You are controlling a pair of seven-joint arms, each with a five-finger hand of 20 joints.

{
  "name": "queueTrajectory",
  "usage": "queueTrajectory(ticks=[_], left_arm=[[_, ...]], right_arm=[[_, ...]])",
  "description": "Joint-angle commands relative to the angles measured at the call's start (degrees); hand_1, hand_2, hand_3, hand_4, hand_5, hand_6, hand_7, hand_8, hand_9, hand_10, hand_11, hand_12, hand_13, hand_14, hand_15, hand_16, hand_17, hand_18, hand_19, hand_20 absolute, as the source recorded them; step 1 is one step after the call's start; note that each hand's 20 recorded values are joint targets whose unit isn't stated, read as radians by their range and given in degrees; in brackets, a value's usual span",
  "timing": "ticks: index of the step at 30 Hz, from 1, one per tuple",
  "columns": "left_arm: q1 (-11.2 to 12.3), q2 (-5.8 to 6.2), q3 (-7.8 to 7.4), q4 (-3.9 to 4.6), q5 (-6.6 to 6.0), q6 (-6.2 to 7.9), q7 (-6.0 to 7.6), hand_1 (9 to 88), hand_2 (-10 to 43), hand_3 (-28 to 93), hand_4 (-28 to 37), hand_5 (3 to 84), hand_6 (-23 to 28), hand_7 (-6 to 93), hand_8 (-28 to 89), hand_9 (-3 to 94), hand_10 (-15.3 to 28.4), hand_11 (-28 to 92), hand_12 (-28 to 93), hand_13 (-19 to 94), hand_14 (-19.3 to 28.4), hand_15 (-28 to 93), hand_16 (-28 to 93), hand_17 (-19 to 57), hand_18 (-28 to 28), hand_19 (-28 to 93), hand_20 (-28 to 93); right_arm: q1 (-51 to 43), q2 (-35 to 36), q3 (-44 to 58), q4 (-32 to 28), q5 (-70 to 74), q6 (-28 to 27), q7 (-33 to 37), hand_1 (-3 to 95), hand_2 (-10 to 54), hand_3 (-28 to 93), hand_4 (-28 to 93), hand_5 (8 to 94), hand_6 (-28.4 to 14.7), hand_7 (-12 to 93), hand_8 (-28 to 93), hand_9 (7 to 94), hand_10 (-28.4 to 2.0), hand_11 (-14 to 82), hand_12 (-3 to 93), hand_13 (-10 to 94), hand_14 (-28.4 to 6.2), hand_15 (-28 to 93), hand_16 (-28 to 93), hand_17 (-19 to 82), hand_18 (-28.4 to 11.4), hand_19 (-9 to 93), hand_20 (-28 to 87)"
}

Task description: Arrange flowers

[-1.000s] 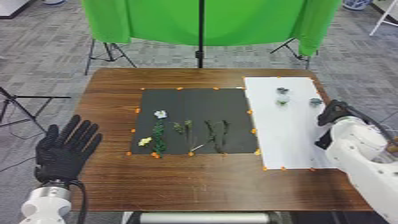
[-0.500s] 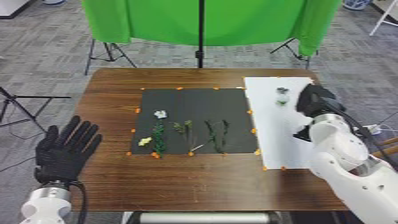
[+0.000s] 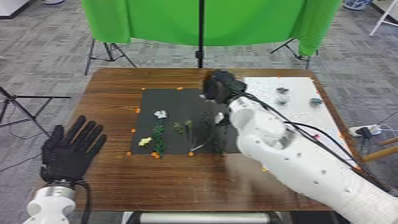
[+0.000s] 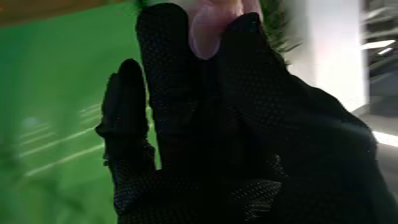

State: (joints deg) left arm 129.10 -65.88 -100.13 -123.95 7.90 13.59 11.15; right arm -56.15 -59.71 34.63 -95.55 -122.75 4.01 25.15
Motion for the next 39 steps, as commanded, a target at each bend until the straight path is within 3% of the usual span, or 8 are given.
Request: queueTrajectory(ticks=[1, 6, 12, 13, 15, 23, 29, 39], left_arm=[[-0.3, 0.22, 0.16, 0.97, 0.01, 0.92, -1.21, 27.8, 14.6, 71, -28.3, 45.1, 10.0, 11.7, -8, 38.2, 16.0, 18, 13, 28, 15.1, 30, -5, -4.8, 12.8, 26, 14], [0.4, 0.48, -0.50, 0.78, -0.02, 0.42, -1.17, 27.8, 14.6, 71, -28.3, 45.1, 10.0, 11.7, -8, 38.2, 15.9, 18, 13, 28, 15.1, 30, -5, -4.8, 12.8, 26, 14], [-0.9, 0.51, -0.14, 1.89, -0.05, 0.51, -2.17, 27.8, 14.6, 71, -28.3, 45.0, 10.0, 11.7, -7, 38.1, 16.2, 17, 13, 28, 15.1, 30, -5, -4.9, 12.9, 26, 14], [0.5, 0.36, -0.72, 1.04, -0.33, -0.04, -1.89, 27.7, 14.6, 71, -28.3, 45.0, 10.0, 11.7, -8, 38.0, 16.2, 17, 13, 28, 15.1, 30, -5, -4.9, 12.9, 26, 14], [0.7, 0.34, -0.62, 0.88, -0.14, -0.10, -1.78, 27.8, 14.6, 71, -28.3, 45.0, 10.0, 11.6, -8, 37.9, 16.2, 17, 13, 28, 15.1, 30, -5, -4.9, 12.9, 27, 14], [0.1, 0.54, -0.21, 1.24, -0.37, 0.08, -1.69, 27.7, 14.5, 71, -28.3, 44.9, 10.0, 11.6, -7, 37.9, 16.2, 17, 13, 28, 15.1, 30, -4, -4.9, 12.8, 26, 14], [-0.1, 0.71, -0.04, 1.21, -0.67, 0.68, -1.62, 27.8, 14.5, 71, -28.3, 44.9, 10.0, 11.6, -7, 37.9, 16.1, 17, 13, 28, 15.1, 30, -4, -4.9, 12.8, 26, 14], [0.4, 0.46, -0.34, 1.08, -0.94, 0.35, -1.42, 27.7, 14.3, 71, -28.3, 43.1, 9.7, 11.5, -8, 37.1, 16.0, 17, 13, 28, 15.1, 30, -4, -5.0, 12.9, 27, 14]], right_arm=[[1.6, -3.8, -5.7, 1.4, -7.1, -3.1, -0.3, 64.3, -9.5, 65, -28, 73.9, -1.3, 32, 2, 82.5, -10.0, 8.1, 36.5, 72, -6.8, 33, 39, 31, -22.0, 80, 36], [2.6, -5.1, -8.7, 3.0, -8.3, -3.0, 1.0, 64.1, -9.5, 65, -28, 73.1, -1.3, 32, 2, 82.0, -10.0, 8.0, 36.0, 71, -6.7, 33, 39, 31, -22.0, 80, 36], [3.2, -7.1, -10.2, 6.4, -10.3, -3.3, -0.2, 63.8, -9.5, 65, -28, 72.1, -1.6, 31, 1, 80.5, -10.3, 7.5, 35.3, 70, -6.9, 33, 39, 31, -22.1, 80, 36], [3.2, -6.5, -11.4, 5.1, -10.4, -2.9, 1.1, 63.8, -9.5, 65, -28, 72.0, -1.7, 31, 1, 80.4, -10.4, 7.5, 35.2, 70, -6.9, 32, 39, 31, -22.1, 80, 36], [3.2, -6.5, -11.8, 5.1, -10.3, -2.0, 1.5, 63.7, -9.5, 65, -28, 71.8, -1.8, 31, 1, 80.2, -10.4, 7.5, 35.1, 70, -7.0, 32, 38, 31, -22.1, 80, 36], [3.0, -6.5, -12.6, 5.1, -10.7, -1.4, 1.6, 63.4, -9.5, 65, -28, 70.1, -2.2, 28, -1, 77.1, -11.3, 7.2, 32.6, 68, -7.2, 33, 38, 30, -22.2, 80, 36], [2.4, -6.9, -11.3, 5.2, -10.0, -4.2, 0.9, 61.9, -9.5, 66, -28, 67.2, -1.9, 22, -4, 68.1, -13.5, 17.1, 19.1, 65, -7.9, 34, 36, 29, -22.4, 80, 36], [1.4, -6.4, -9.5, 3.2, -8.3, -5.8, 2.9, 61.8, -9.5, 67, -28, 64.7, -1.3, 19, -13, 58.8, -13.8, 12.6, 13.5, 63, -8.8, 36, 35, 29, -22.8, 80, 35]])
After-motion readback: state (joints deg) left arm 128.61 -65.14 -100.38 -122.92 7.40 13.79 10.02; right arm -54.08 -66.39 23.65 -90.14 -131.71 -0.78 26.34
